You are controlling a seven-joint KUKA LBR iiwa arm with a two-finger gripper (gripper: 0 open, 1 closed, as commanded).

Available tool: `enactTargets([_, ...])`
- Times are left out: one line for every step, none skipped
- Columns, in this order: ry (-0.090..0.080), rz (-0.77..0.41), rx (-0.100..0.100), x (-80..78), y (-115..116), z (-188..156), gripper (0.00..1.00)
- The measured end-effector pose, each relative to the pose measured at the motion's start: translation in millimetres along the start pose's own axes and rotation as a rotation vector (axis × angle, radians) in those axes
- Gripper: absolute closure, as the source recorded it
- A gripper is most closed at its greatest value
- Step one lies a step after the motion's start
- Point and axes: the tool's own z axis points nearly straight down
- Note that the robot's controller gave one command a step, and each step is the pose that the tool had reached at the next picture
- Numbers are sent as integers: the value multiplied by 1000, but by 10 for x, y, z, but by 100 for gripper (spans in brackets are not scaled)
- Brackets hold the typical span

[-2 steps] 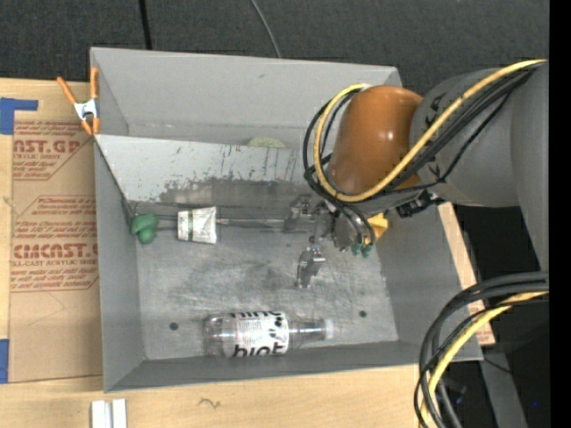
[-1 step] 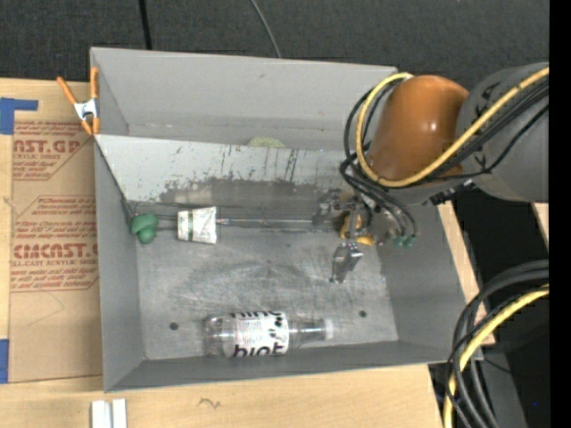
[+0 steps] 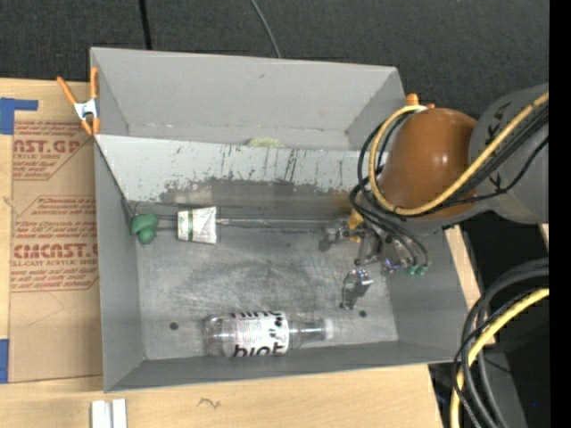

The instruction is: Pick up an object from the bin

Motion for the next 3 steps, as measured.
enactTargets([3, -155, -3, 13, 555, -71, 0])
enactTargets([-2, -187, -4, 121, 748, 203, 0])
enactTargets([3, -250, -3, 302, 1090, 451, 0])
